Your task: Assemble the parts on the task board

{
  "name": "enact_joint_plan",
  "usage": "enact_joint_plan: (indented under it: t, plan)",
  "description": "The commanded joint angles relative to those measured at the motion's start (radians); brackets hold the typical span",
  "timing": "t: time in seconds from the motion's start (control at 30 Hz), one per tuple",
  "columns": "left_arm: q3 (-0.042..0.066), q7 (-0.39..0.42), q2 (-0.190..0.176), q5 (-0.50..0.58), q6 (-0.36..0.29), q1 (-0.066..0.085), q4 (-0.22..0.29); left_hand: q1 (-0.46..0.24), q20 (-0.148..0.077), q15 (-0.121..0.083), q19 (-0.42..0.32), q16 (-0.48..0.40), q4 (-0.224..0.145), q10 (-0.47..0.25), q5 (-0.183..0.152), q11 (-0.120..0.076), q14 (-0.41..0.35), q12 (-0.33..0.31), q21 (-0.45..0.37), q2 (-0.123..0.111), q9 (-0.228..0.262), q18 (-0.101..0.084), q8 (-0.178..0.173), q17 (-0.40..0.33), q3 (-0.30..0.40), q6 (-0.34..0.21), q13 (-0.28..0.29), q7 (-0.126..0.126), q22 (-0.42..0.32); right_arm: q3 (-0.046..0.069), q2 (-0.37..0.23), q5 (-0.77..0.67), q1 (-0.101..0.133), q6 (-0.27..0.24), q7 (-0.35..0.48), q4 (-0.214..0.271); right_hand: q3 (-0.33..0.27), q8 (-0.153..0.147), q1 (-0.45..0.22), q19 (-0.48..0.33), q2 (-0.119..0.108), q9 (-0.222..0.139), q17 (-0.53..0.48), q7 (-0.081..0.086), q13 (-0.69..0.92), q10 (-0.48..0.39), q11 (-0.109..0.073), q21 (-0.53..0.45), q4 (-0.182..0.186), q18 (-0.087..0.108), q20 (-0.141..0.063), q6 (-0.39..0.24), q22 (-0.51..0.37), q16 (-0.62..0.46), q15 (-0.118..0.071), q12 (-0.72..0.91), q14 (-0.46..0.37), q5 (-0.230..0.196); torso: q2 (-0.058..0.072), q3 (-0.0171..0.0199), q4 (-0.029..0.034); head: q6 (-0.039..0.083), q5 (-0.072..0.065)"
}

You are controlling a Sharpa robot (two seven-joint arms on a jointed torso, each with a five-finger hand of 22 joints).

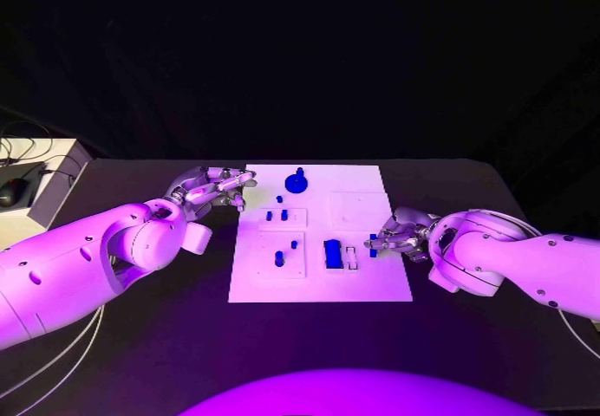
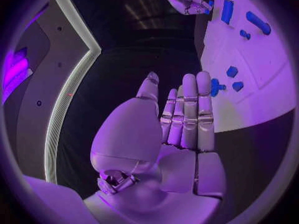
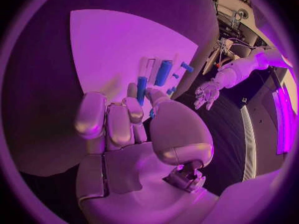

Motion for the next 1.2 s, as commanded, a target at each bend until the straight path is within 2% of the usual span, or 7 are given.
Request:
enact_joint_plan:
  t: [0.03, 0.33, 0.57, 0.7, 1.2]
  plan:
    - [0.001, 0.004, 0.0, 0.0, 0.017, -0.001, 0.003, -0.002, -0.001, 0.003, 0.001, -0.003, 0.006, -0.006, -0.003, -0.003, -0.005, 0.003, -0.007, 0.002, 0.001, 0.01, -0.001, -0.002, -0.003, -0.003, 0.001, 0.002, -0.002, 0.0, 0.012, 0.046, 0.001, -0.008, 0.02, 0.005, 0.322, 0.004, -0.005, 0.072, -0.003, 0.001, 0.001, -0.001, 0.0, 0.01, -0.005, 0.001, -0.318, 0.012, -0.005, 0.002, 0.134, -0.002, 0.0, -0.002, 0.001, 0.007, 0.0, -0.0001, -0.0004, -0.001, 0.0]
    - [0.001, 0.003, 0.0, -0.001, 0.019, -0.001, 0.004, -0.001, -0.001, 0.003, 0.001, -0.002, 0.007, -0.007, -0.004, -0.003, -0.004, 0.003, -0.007, 0.0, 0.001, 0.01, -0.001, -0.001, -0.005, -0.004, 0.001, 0.002, -0.001, -0.004, 0.058, 0.043, -0.007, 0.015, 0.01, -0.02, 0.317, 0.003, -0.001, 0.072, -0.001, 0.002, -0.001, -0.001, 0.001, 0.01, -0.004, 0.0, -0.316, 0.012, -0.005, 0.002, 0.133, -0.003, 0.0, -0.001, 0.0, 0.01, 0.0, -0.001, 0.0017, -0.004, 0.001]
    - [0.001, 0.002, -0.003, -0.002, 0.019, -0.001, 0.005, -0.001, -0.001, 0.003, 0.001, -0.002, 0.007, -0.007, -0.004, -0.003, -0.004, 0.003, -0.007, 0.0, 0.001, 0.01, -0.001, -0.001, -0.005, -0.004, 0.001, 0.002, -0.001, -0.006, 0.07, 0.039, -0.022, 0.033, 0.001, -0.026, 0.315, 0.003, -0.001, 0.072, -0.001, 0.001, -0.001, -0.001, 0.0, 0.01, -0.004, 0.001, -0.316, 0.012, -0.005, 0.002, 0.133, -0.003, 0.0, -0.002, 0.001, 0.009, 0.001, -0.0003, -0.0009, -0.005, 0.005]
    - [0.001, 0.001, -0.003, -0.002, 0.019, -0.001, 0.006, -0.001, -0.001, 0.003, 0.001, -0.002, 0.007, -0.007, -0.004, -0.003, -0.004, 0.003, -0.007, 0.0, 0.001, 0.01, -0.001, -0.001, -0.005, -0.004, 0.001, 0.002, -0.001, -0.007, 0.075, 0.034, -0.026, 0.033, -0.005, -0.023, 0.315, 0.003, -0.001, 0.072, -0.001, 0.001, -0.001, -0.001, 0.0, 0.01, -0.004, 0.001, -0.316, 0.012, -0.005, 0.002, 0.133, -0.003, 0.0, -0.002, 0.001, 0.009, 0.0, 0.0013, -0.001, -0.006, 0.006]
    - [0.001, 0.0, -0.002, -0.003, 0.02, -0.001, 0.005, -0.001, -0.001, 0.003, 0.002, -0.001, 0.008, -0.007, -0.004, -0.003, -0.005, 0.003, -0.006, 0.001, 0.001, 0.01, -0.001, -0.001, -0.005, -0.002, 0.001, 0.0, -0.001, -0.007, 0.092, 0.014, -0.028, 0.031, -0.007, -0.037, 0.309, 0.001, 0.001, 0.072, 0.0, 0.0, -0.001, -0.001, 0.001, 0.01, -0.004, 0.0, -0.314, 0.011, -0.005, 0.001, 0.134, -0.004, 0.0, -0.001, 0.0, 0.002, 0.001, 0.0004, 0.0002, -0.007, 0.005]
